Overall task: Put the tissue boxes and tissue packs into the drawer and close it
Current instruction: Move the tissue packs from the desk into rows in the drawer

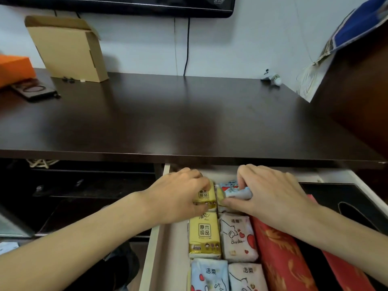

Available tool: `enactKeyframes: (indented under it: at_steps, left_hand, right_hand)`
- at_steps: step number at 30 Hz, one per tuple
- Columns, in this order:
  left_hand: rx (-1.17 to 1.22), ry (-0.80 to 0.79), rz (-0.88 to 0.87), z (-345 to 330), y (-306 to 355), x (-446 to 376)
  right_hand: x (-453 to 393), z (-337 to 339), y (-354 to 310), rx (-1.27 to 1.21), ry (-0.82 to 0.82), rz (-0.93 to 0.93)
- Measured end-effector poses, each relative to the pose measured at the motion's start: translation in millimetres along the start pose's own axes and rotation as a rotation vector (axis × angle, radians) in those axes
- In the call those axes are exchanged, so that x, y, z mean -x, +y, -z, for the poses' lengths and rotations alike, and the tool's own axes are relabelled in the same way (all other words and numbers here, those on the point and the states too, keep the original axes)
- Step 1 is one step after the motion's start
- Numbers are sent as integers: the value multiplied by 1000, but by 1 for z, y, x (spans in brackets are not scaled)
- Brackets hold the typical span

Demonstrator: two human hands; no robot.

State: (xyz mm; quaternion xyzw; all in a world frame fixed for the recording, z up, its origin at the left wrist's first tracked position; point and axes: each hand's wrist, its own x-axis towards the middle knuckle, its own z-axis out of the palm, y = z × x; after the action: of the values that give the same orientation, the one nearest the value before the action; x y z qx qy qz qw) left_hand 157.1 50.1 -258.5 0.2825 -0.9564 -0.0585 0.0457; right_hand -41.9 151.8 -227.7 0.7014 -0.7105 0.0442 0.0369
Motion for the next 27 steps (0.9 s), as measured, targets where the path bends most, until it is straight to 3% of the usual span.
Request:
enactKeyframes:
  at_steps: [4,10,18,27]
  left_hand:
    - [28,-19,4,-2,-4,-3]
    - [71,-23,15,-2,-6,-5]
    - [188,-72,101,4,-6,-11]
    - [221,-121,102,4,-5,-14]
  right_hand:
    - [0,1,7,-30,-157,18]
    - [-10,12,15,-147,-200,27]
    - [-24,2,24,-276,-450,146]
    - [-20,-6,38,-435,-342,153]
